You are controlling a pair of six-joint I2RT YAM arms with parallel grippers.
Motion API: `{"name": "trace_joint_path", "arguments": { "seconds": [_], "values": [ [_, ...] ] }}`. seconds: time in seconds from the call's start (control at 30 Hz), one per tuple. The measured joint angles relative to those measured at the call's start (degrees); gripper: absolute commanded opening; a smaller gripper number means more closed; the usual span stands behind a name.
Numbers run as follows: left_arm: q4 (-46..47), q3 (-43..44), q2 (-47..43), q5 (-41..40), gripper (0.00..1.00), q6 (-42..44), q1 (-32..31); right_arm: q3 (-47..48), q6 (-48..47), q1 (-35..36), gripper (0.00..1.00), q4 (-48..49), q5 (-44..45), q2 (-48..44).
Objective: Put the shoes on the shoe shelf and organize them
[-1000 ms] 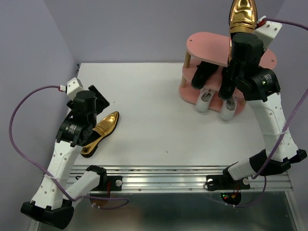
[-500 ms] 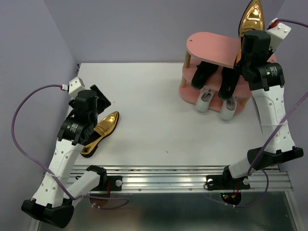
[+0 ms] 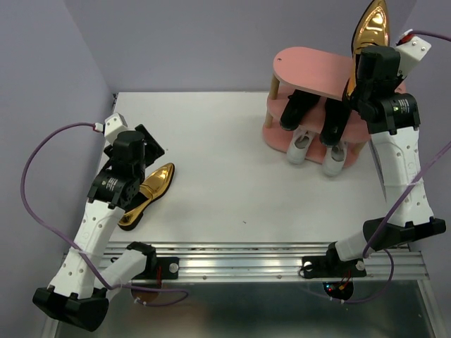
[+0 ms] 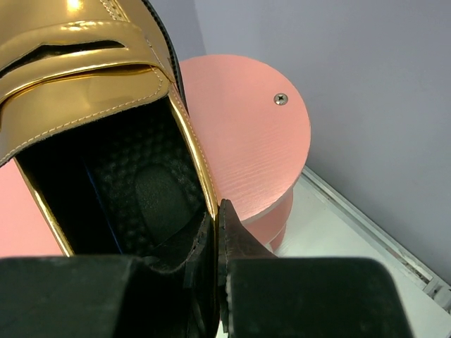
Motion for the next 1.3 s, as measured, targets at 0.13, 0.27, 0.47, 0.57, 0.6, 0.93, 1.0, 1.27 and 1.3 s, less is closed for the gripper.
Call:
{"name": "trace_joint_path", "arguments": {
  "seconds": [0.13,0.27,0.47,0.57,0.6,0.93,1.0,1.27,1.3],
  "values": [
    [0.0,-0.8,0.0,0.0,0.81,0.0,0.0,0.0,0.5,-0.2,0.45,0.0,-0.6,0.0],
    [0.1,-0.8,0.0,0.0,0.81,0.1,0.0,0.0,1.2,-0.6,0.61,2.8,-0.8,-0.1],
    [0.1,-1.0,0.0,0.0,0.82,0.7,0.0,0.0,1.9,-0.9,0.64,6.5,-1.3,-0.8],
    [0.1,-1.2,0.6,0.0,0.81,0.9,0.0,0.0,1.8,-0.9,0.67,6.0,-2.0,-1.3],
    [0.1,-1.3,1.1,0.0,0.82,1.0,0.0,0.0,1.8,-0.9,0.69,6.0,-2.1,-1.3],
    [0.1,-1.5,2.7,0.3,0.82,1.2,0.0,-0.9,0.0,-0.9,1.0,5.8,-5.8,-3.7],
    [0.1,-1.5,2.7,0.4,0.82,1.5,0.0,-2.1,-0.4,-0.9,1.0,5.9,-7.1,-5.6],
    [0.2,-1.5,3.9,1.4,0.84,2.1,0.0,-2.7,-2.6,-0.9,1.0,7.4,-13.9,-11.8],
    [0.2,-1.5,4.3,1.7,0.84,2.3,0.1,-2.7,-3.2,-0.9,1.0,7.6,-16.0,-12.3]
  ]
}}
